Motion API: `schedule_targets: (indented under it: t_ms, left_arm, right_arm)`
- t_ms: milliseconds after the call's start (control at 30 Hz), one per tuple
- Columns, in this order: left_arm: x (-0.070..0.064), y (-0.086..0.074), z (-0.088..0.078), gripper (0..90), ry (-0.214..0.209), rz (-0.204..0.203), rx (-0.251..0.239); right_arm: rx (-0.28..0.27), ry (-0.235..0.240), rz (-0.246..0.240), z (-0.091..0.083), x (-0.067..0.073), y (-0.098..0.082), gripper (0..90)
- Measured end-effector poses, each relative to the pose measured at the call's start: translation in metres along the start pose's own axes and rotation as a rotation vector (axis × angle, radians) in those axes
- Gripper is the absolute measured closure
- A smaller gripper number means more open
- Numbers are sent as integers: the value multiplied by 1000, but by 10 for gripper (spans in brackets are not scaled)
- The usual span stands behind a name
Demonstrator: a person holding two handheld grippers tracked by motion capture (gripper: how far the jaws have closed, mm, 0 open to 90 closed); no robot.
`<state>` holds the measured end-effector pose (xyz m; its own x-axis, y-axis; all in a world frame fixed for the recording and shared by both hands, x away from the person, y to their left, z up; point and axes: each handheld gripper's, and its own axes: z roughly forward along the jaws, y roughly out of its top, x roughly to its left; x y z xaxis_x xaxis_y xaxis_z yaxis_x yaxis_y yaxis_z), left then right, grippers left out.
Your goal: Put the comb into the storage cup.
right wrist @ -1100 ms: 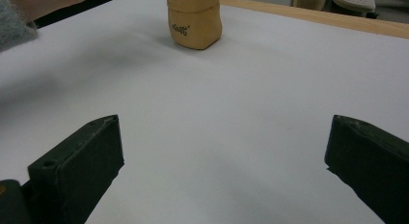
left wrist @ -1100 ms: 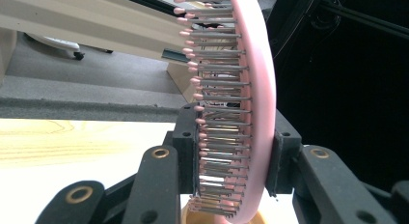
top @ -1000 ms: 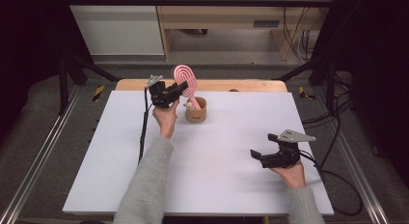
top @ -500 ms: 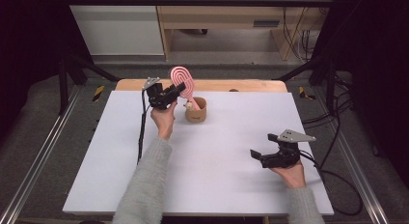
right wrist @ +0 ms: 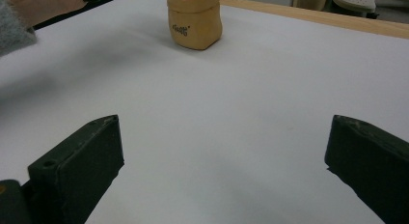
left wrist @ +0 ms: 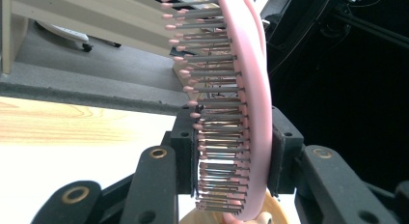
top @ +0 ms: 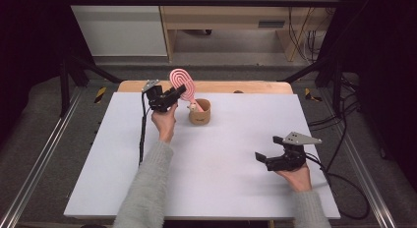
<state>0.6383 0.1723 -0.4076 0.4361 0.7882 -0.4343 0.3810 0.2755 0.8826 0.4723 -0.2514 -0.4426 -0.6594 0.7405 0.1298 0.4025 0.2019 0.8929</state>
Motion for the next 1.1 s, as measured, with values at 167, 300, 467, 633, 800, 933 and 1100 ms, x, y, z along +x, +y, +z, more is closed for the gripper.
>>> schedule_targets:
  t_ms: [167,300,467,633,800,933,1100]
  left_arm:
    - [2,0,-1,620,6,-3,1]
    - [4,0,-2,617,10,-6,4]
    - [5,-1,-4,613,7,-3,3]
    - [6,0,-5,607,9,-3,8]
    - [6,1,-7,577,25,25,23]
    - [7,5,-12,532,29,34,20]
    - [7,6,-18,481,32,56,24]
  right_arm:
    - [0,-1,-1,0,0,0,4]
    - [-1,-1,0,0,0,0,4]
    - [1,-1,-2,0,0,0,4]
    - [-2,1,1,0,0,0,4]
    - [-1,-1,0,0,0,0,3]
    - [-2,1,1,0,0,0,4]
    - [-4,1,1,0,0,0,4]
